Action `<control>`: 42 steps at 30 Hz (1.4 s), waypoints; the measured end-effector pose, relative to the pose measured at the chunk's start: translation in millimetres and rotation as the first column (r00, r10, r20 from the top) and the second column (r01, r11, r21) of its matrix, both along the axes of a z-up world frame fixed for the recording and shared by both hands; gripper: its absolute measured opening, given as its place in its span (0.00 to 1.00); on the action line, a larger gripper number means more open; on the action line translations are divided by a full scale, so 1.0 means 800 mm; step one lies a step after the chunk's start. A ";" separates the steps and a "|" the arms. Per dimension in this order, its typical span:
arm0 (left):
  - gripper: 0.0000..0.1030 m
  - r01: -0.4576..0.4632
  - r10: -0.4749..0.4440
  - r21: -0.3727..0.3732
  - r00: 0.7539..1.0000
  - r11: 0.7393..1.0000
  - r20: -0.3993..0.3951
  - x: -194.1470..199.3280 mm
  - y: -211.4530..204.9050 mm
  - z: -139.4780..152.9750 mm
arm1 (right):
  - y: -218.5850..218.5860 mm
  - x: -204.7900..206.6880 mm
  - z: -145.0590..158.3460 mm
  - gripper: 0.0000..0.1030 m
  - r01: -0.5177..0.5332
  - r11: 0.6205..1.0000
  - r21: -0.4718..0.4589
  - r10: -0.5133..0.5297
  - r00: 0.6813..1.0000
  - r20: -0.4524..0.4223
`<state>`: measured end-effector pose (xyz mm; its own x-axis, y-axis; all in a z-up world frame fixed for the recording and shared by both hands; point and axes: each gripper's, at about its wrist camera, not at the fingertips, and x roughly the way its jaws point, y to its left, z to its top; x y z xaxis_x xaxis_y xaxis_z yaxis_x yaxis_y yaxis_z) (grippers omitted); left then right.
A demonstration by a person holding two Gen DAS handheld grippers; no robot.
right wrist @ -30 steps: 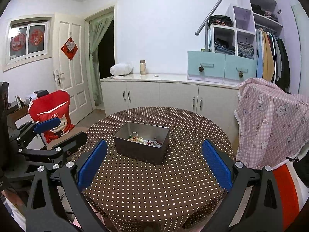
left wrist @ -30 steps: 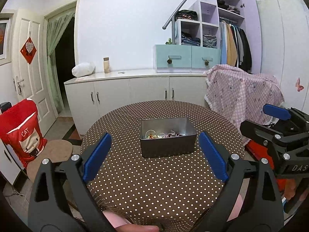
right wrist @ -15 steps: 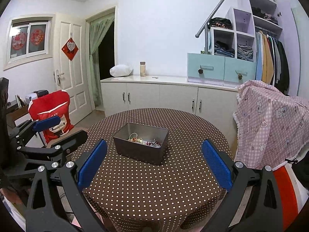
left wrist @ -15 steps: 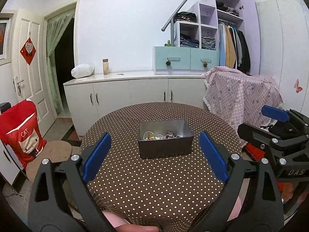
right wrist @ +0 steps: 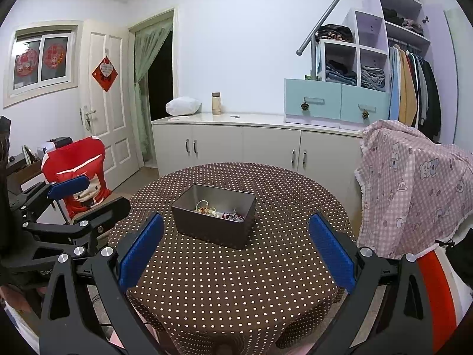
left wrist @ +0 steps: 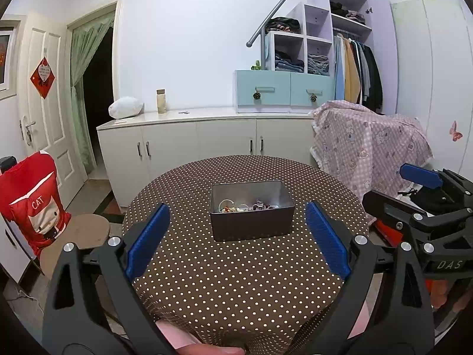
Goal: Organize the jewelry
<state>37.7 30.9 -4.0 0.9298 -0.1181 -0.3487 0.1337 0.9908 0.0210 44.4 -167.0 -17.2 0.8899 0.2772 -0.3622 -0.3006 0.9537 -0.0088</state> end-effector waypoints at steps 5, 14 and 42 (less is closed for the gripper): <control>0.89 0.001 -0.001 0.001 1.000 1.000 0.003 -0.003 0.000 0.000 | -0.001 0.000 0.001 0.92 0.002 1.000 -0.002 -0.002 1.000 0.002; 0.89 0.002 -0.002 -0.001 1.000 1.000 0.001 -0.003 0.000 0.002 | -0.001 0.000 -0.001 0.92 0.005 1.000 -0.007 -0.005 1.000 -0.001; 0.89 -0.001 0.001 0.000 1.000 1.000 0.000 -0.004 -0.001 0.002 | 0.000 0.000 -0.002 0.92 0.010 1.000 -0.008 -0.010 1.000 -0.003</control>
